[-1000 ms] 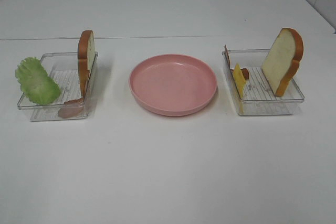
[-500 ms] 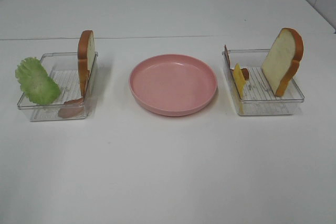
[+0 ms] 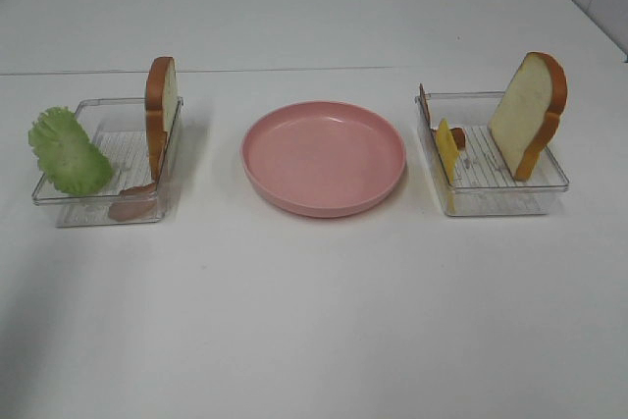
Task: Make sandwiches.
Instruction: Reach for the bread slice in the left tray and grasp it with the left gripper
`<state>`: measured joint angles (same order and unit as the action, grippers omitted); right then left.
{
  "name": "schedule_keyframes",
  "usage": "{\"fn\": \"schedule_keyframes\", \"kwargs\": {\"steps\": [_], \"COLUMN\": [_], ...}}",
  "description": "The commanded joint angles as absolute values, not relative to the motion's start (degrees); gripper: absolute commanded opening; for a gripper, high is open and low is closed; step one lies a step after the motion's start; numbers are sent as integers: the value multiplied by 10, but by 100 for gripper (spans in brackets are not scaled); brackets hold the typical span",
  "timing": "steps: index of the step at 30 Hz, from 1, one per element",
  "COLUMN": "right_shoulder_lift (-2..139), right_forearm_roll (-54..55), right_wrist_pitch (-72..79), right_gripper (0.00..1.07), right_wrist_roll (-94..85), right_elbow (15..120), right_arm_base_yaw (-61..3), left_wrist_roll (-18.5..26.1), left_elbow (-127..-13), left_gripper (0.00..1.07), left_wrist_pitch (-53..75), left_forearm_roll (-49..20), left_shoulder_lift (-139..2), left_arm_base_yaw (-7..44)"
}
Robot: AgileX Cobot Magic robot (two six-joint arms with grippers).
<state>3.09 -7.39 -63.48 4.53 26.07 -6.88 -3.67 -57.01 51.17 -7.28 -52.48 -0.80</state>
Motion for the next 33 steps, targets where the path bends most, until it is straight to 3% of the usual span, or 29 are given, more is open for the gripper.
{"fn": "schedule_keyframes", "kwargs": {"steps": [1,10,13,15,18,19,23,33], "right_shoulder_lift": [28,28,28,28,28,28,28,28], "right_forearm_roll": [-72,-72,-72,-72,-72,-72,-72,-72], "right_wrist_pitch": [-632,-632,-632,-632,-632,-632,-632,-632], "right_gripper": [99,99,99,99,99,99,99,99], "right_wrist_roll": [42,42,42,42,42,42,42,42], "right_elbow": [260,260,260,260,260,260,260,260], "right_arm_base_yaw": [-66,-66,-66,-66,-66,-66,-66,-66], "left_wrist_roll": [-39,-41,-64,-113,-126,-154,-207,-215], "left_elbow": [-598,-708,-759,-819,-834,-864,-921,-1072], "left_gripper": [100,100,100,100,100,100,100,100], "left_wrist_pitch": [508,537,574,600,601,602,621,677], "left_forearm_roll": [-92,-133,-150,-118,-103,-70,-22,-13], "left_shoulder_lift": [-575,-756,-812,-870,-886,-916,-980,-1141], "left_arm_base_yaw": [-10,-10,-3,33,47,78,125,141]}}
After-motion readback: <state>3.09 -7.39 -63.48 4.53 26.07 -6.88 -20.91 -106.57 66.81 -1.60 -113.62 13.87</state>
